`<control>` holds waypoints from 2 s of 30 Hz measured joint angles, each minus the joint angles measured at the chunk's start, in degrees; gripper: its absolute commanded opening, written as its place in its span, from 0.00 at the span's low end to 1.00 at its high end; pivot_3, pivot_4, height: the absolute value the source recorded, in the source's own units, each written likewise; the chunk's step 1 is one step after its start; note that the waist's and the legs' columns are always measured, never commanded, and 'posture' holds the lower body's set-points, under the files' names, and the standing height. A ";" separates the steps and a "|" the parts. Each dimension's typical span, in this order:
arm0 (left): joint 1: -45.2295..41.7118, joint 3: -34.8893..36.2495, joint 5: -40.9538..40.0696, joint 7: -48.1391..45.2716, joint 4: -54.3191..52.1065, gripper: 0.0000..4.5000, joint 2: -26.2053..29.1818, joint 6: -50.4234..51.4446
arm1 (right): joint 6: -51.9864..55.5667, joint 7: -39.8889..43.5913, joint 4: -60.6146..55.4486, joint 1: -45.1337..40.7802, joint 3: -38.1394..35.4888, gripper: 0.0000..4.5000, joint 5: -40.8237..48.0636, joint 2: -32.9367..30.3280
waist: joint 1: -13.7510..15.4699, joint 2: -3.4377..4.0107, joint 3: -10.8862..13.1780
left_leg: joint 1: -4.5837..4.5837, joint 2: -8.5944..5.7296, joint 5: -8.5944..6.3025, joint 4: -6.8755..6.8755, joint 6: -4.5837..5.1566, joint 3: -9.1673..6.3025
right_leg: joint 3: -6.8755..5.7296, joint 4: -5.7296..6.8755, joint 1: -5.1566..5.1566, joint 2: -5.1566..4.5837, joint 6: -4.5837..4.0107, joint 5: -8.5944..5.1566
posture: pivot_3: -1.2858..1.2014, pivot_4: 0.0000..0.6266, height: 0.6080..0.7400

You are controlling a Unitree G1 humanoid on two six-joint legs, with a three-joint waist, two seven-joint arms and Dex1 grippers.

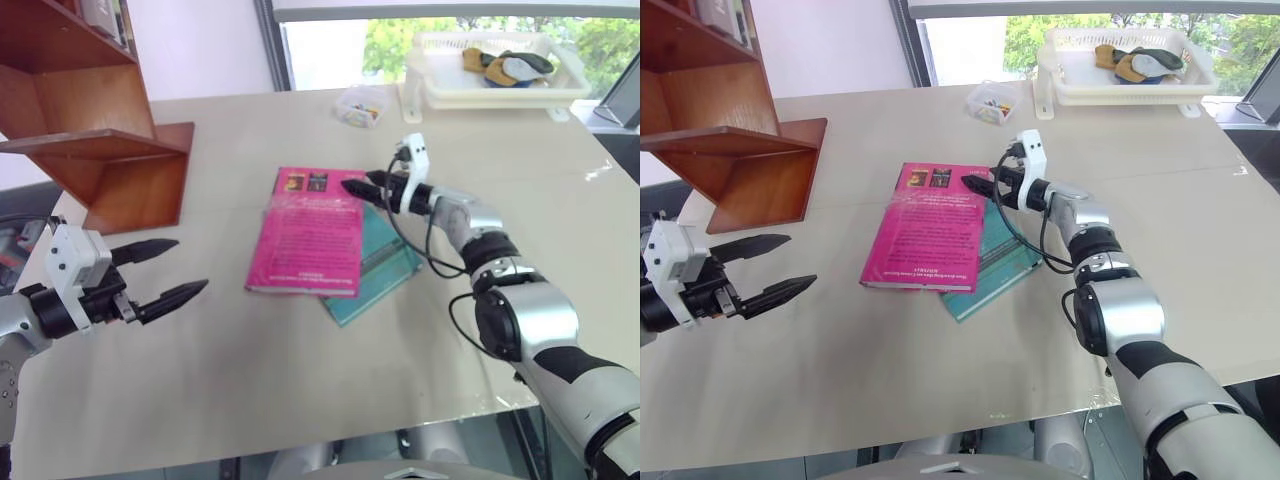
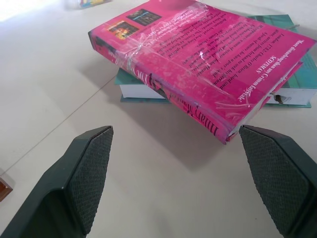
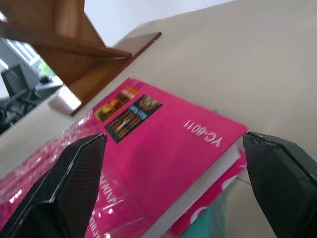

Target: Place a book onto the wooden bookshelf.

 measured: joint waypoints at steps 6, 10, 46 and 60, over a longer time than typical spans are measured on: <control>0.67 0.44 -0.06 0.61 -1.02 0.97 -0.12 0.28 | -6.05 7.42 -0.37 0.73 6.86 1.00 -5.27 1.17 | -1.06 0.00 0.00 | 0.01 0.01 0.00 0.00 0.00 0.00 | 0.02 0.00 -0.01 0.23 0.00 0.00 | 0.52 0.24 1.00; 1.73 1.08 -0.10 0.81 -1.33 0.97 -0.53 0.39 | -9.73 11.52 -0.60 1.62 9.33 1.00 -7.12 1.14 | -1.18 0.03 0.02 | 0.04 0.02 0.00 0.00 -0.01 0.00 | 0.03 0.01 0.00 0.24 0.00 0.00 | 0.52 0.24 1.00; -6.91 -4.73 -1.72 1.97 6.83 0.97 -2.34 6.07 | 18.96 23.68 -49.71 22.83 4.20 1.00 10.88 -18.57 | 0.73 0.04 0.03 | -0.06 -0.02 0.02 0.02 -0.04 -0.04 | 0.00 0.01 -0.05 -0.05 -0.01 0.01 | 0.52 0.24 1.00; -31.70 -19.66 -7.83 1.06 31.69 0.97 -12.29 26.05 | 29.27 27.96 -84.55 48.36 -13.46 1.00 32.40 -41.41 | 2.74 -0.27 -0.09 | -0.07 -0.05 0.02 0.21 -0.02 -0.14 | -0.15 0.06 0.08 -0.08 0.00 0.02 | 0.52 0.24 1.00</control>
